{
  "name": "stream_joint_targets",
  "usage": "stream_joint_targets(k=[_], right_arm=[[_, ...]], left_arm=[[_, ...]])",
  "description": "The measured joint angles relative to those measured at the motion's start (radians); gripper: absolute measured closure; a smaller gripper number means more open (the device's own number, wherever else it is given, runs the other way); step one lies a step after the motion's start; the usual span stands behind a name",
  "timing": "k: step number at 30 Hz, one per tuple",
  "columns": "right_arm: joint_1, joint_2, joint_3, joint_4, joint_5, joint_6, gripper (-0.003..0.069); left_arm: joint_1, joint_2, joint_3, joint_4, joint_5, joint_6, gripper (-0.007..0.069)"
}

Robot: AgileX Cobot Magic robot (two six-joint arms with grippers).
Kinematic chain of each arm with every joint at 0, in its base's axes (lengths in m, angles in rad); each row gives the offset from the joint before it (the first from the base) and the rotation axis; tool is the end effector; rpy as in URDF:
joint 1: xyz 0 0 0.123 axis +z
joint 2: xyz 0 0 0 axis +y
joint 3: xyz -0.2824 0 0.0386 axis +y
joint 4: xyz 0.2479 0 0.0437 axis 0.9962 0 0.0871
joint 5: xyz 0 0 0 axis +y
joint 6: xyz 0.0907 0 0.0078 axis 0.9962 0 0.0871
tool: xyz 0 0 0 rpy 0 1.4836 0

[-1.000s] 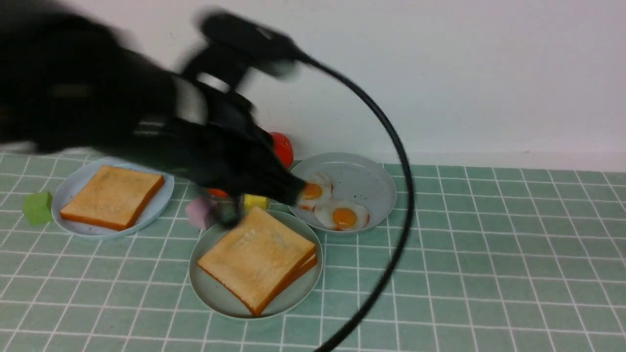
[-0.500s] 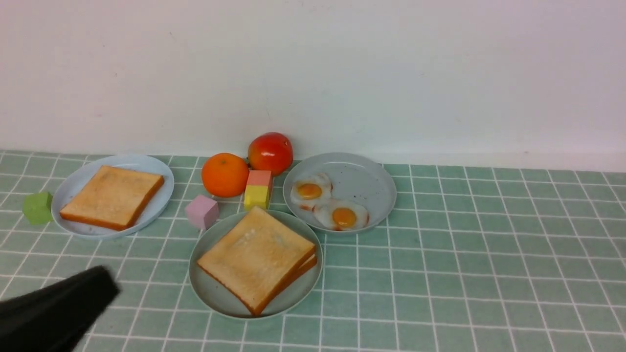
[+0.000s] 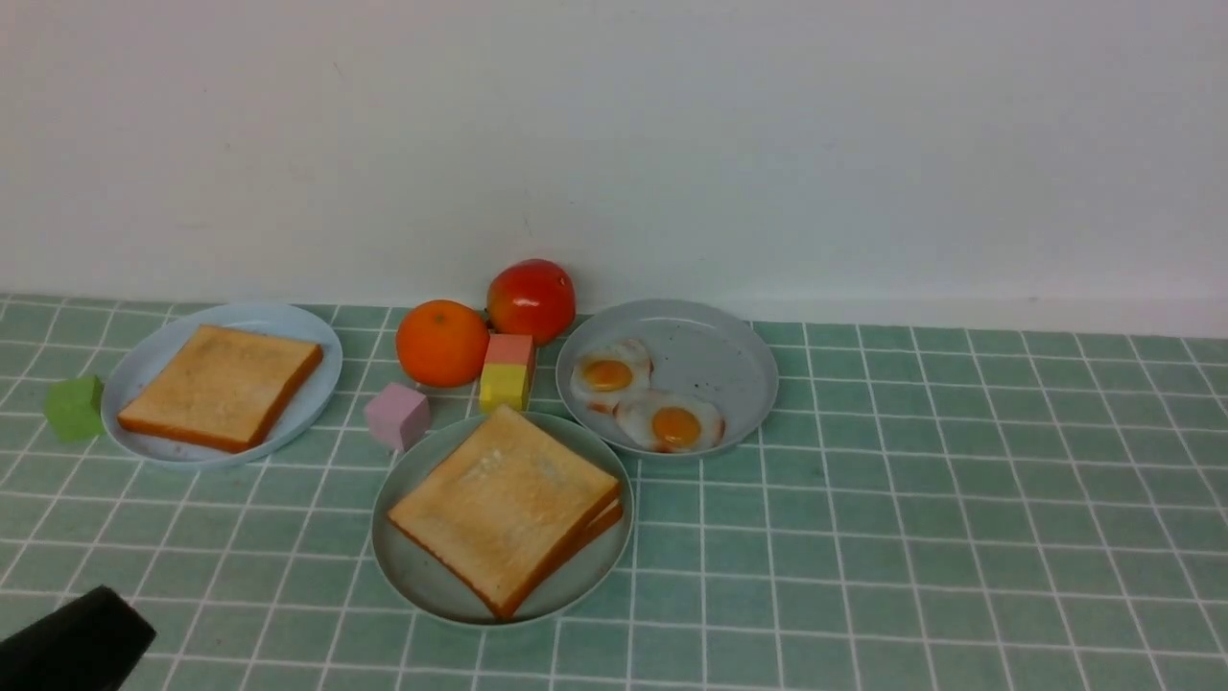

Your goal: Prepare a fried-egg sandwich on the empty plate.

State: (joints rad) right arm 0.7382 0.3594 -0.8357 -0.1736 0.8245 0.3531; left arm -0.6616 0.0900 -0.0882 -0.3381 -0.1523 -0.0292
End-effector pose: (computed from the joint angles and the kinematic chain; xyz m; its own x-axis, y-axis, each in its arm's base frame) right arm 0.0351 0.0163 0.3882 -0.3145 0.0256 -0.9489 -0.5178 0.8332 0.1941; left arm 0.0492 -0.0325 0.2506 -0.0370 -0.4215 -0.9061 0.6011 0.7150 -0.3571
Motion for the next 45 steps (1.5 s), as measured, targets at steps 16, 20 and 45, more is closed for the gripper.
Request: stream_joint_targets(k=[16,20,45], right_arm=[[0.000,0.001,0.519,-0.036,-0.523,0.046,0.0585],[-0.131,-0.095,0.631,-0.080,-0.557,0.046,0.0624],[-0.609,-0.366,0.861,0.046,-0.653,-0.123,0.0672]], left_arm=[[0.000,0.000,0.000,-0.001,0.014,0.000,0.0638],[0.000,0.000,0.000,-0.005,0.017,0.000,0.0638],[0.000,0.000,0.000,-0.006,0.025,0.000,0.0624]])
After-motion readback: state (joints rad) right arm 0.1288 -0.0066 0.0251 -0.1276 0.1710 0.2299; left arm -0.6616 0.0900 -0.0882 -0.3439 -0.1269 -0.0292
